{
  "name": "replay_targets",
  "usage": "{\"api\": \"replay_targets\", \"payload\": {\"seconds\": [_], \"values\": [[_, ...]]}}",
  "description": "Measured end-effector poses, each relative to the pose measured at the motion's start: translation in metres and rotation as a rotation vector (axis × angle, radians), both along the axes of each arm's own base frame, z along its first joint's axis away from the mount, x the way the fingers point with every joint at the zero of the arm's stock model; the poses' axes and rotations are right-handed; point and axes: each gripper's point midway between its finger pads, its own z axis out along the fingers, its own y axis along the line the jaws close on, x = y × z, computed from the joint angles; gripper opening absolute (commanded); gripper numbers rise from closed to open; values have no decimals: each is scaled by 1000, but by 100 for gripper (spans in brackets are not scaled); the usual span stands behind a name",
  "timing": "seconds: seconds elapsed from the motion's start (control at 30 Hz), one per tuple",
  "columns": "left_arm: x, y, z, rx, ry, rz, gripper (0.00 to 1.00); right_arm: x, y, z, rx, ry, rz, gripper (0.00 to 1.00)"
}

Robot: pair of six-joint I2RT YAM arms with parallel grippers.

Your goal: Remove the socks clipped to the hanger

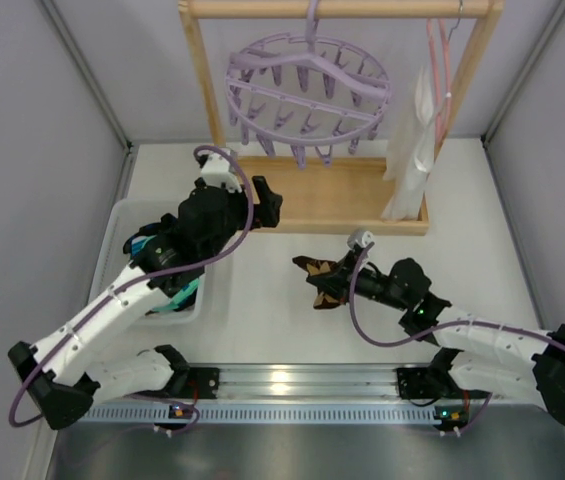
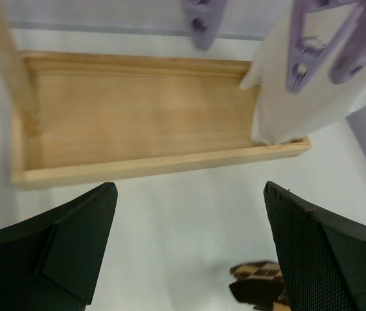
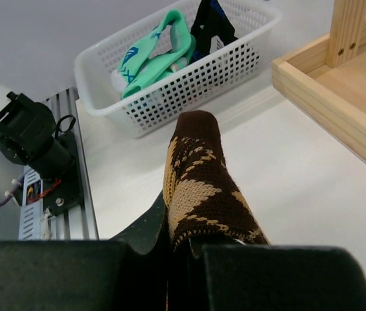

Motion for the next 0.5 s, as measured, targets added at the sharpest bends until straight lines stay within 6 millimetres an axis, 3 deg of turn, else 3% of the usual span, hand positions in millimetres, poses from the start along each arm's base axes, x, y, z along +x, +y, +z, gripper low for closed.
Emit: {"api": "replay_targets", "payload": {"seconds": [0.1, 0.23, 0.33, 0.47, 0.5], "values": [[-13, 44, -3, 62, 37, 141, 98, 9, 15, 8, -32, 12, 11, 0], [-34, 108, -2, 172, 81, 347, 98, 17, 55, 29, -82, 5, 63, 0], [-54, 153, 22, 201, 51, 468, 98, 18, 96, 49, -111, -23, 129, 0], [-83, 204, 67, 144, -45, 588, 98, 14, 173, 79, -120, -91, 267, 0], [-91, 216, 77, 128, -68, 616, 98, 8, 184, 82, -117, -99, 295, 0]]}}
